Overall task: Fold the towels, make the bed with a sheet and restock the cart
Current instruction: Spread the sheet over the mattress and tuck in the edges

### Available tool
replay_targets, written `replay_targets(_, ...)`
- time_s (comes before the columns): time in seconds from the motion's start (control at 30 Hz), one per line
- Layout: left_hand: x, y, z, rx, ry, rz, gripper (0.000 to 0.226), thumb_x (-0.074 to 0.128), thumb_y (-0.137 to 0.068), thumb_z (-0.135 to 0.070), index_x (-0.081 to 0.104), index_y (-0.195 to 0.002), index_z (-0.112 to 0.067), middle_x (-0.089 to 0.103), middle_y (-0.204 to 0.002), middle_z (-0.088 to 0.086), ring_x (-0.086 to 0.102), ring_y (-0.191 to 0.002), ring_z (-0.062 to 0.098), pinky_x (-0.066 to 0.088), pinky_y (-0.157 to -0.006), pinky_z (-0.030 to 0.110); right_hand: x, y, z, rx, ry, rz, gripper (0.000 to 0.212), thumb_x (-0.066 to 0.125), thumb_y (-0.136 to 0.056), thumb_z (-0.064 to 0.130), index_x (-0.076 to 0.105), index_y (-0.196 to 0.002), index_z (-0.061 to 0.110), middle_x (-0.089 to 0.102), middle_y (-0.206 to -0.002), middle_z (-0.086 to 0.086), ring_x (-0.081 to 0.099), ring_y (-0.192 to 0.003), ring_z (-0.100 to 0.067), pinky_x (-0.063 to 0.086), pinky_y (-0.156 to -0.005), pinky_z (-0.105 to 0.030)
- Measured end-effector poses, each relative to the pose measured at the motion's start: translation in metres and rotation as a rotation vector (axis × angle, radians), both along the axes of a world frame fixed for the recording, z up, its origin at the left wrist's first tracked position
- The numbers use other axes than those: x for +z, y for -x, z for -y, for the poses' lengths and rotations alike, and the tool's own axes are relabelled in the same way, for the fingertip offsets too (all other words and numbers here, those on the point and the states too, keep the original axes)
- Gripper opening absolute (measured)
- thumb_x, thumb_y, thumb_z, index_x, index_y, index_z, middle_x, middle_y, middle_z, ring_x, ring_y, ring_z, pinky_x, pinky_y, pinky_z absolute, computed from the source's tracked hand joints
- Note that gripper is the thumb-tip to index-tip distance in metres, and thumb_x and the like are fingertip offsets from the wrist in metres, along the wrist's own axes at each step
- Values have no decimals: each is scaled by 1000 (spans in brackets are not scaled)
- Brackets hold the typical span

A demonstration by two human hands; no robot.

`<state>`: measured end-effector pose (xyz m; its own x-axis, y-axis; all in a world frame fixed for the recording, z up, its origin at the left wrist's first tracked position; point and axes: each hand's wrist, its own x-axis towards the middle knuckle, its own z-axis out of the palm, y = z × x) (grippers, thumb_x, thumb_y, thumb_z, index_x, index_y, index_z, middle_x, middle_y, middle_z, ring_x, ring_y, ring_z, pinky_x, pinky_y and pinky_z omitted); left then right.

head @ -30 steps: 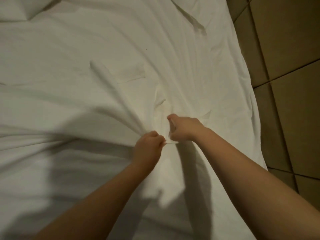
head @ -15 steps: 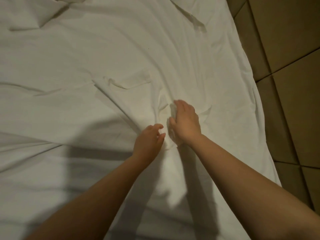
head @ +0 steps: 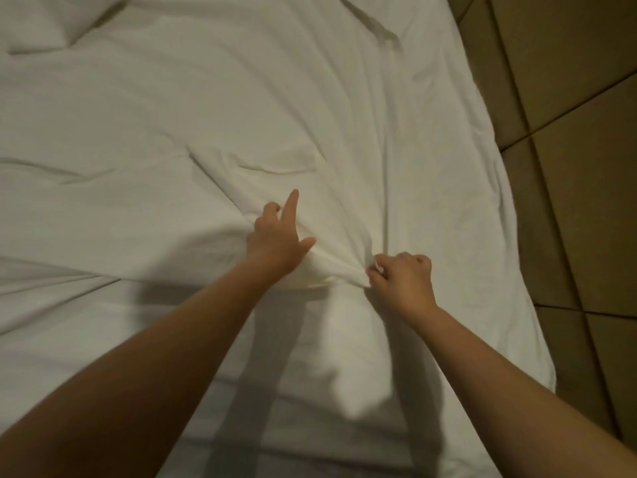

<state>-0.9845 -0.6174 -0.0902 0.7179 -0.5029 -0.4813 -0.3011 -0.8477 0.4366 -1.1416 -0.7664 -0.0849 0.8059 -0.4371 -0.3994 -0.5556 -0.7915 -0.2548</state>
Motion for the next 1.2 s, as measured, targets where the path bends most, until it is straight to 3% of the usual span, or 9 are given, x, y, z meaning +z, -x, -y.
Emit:
replay_targets(0.27,5,5,33,-149,-119,72,86,56,-91,-38,-6,-150,-34,-14,-158,4,54,-113,32,46,-82,35,-4,95,16,-162,76,-61,18,55,-93,21,72,-98,24,62,-110,7,44,-112,-20,16,-94,-31)
replay_targets(0.37,2,2,42,-202,-187,67,77,53,-91,-42,6,-150,-26,18,-153,11,50,-118,34,44,-87,38,-6,100,14,-247,90,-13,24,54,-92,11,74,-95,24,63,-111,3,45,-113,-21,19,-96,-32)
replay_targets(0.5,-2,4,51,-269,-333,157,40,46,-90,-36,42,-123,-14,57,-115,11,54,-108,31,33,-82,35,0,89,13,-293,10,-134,30,44,-96,18,69,-109,28,56,-122,3,43,-115,-19,24,-93,-32)
replay_targets(0.7,-25,30,42,-240,-392,187,25,39,-94,-25,43,-118,-18,60,-102,7,56,-100,27,27,-77,34,11,55,-1,-255,-159,-85,50,49,-91,37,44,-139,24,41,-142,3,33,-130,-23,27,-102,-39)
replay_targets(0.83,-29,38,36,-186,-321,176,31,40,-94,-24,38,-123,-15,56,-103,10,53,-97,29,30,-76,34,3,39,-14,-253,-311,-175,67,55,-90,40,25,-147,18,59,-123,-7,53,-115,-30,35,-96,-39)
replay_targets(0.9,-27,41,34,-164,-261,234,44,47,-91,-26,33,-131,-17,49,-115,12,50,-101,30,34,-78,35,3,41,-14,-255,-324,-207,53,54,-89,24,33,-137,13,61,-106,-7,57,-99,-31,39,-81,-34)
replay_targets(0.97,-22,41,33,-152,-207,301,66,55,-88,-28,20,-143,-23,34,-135,13,42,-114,31,37,-85,38,6,51,-8,-86,-220,-247,6,47,-86,16,47,-91,18,55,-83,0,54,-84,-30,30,-73,-32)
replay_targets(1.03,-19,37,35,-179,-191,335,78,57,-87,-29,8,-149,-27,17,-150,10,28,-131,31,33,-97,41,10,65,-1,119,-100,-265,23,43,-84,13,32,-66,20,47,-74,4,51,-79,-28,24,-72,-32)
replay_targets(1.2,-24,36,41,-330,-284,322,35,44,-94,-27,49,-128,-21,37,-141,6,23,-137,27,21,-107,50,13,99,16,170,37,-146,15,45,-83,10,56,-78,19,54,-83,3,51,-87,-21,17,-75,-29)
